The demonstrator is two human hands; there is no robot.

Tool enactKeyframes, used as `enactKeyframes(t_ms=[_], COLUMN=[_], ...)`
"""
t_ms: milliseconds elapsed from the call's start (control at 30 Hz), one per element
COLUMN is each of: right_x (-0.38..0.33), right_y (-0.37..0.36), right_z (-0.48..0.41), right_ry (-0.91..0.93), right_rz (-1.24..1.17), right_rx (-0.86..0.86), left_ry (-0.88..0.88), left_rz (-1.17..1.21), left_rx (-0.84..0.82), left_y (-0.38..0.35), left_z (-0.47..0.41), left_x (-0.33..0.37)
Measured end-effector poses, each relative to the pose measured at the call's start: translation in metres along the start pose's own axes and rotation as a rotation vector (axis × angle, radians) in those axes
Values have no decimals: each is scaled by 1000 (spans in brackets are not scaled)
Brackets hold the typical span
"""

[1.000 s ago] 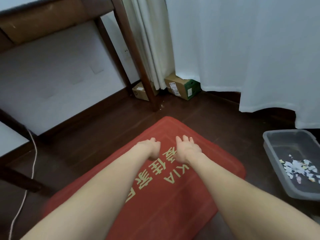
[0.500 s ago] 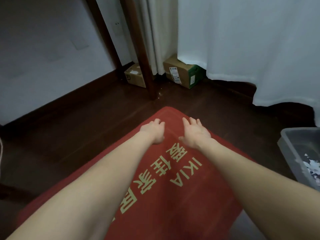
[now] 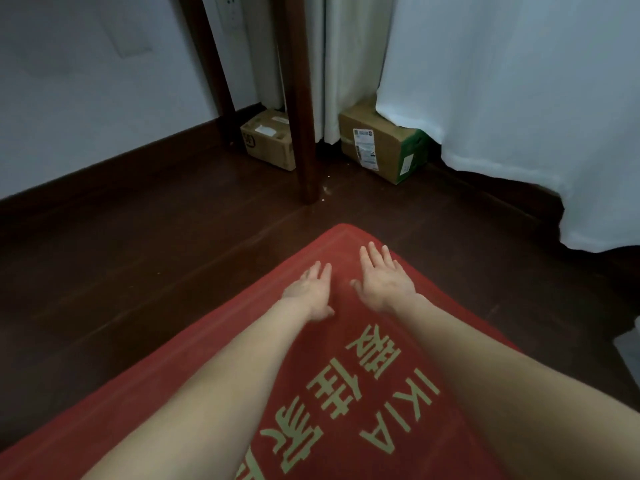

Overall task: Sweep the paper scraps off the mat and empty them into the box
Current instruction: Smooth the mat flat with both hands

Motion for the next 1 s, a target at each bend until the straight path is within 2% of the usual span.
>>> enactKeyframes(t_ms=[200,367,533,700,900,1000], right_x=[7,16,19,22,25,23], right_y=[-27,-44,-41,-53,-51,-45], right_z=[-88,-154,-196,-211,-219,-214], right_ry=[38,16,34,39,54,69], right_rz=[-9,-22,16,81,100,51], right_rx=[-38,-73,-97,-175,-130,-195], left_ry=[34,76,136,196,181,182], left_rz=[-28,-149,-204,-233,-221,-208], left_rx=[-2,-251,-315,-392,-381,-385], left_y=[-19,-55,-50,-49,-53,-52], left_z=[-74,-103,-118,-135,-142,-138], left_x=[-3,-18,-6,-2,-3,-6])
Point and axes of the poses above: each hand's wrist, its own z-axis away from the middle knuckle, its own y-axis out of the back of the hand, x = y × z, the point moved 2 cm from there along -z, towards the middle knuckle, and after that the axes turned 5 degrees about y, right-handed, at the moved point
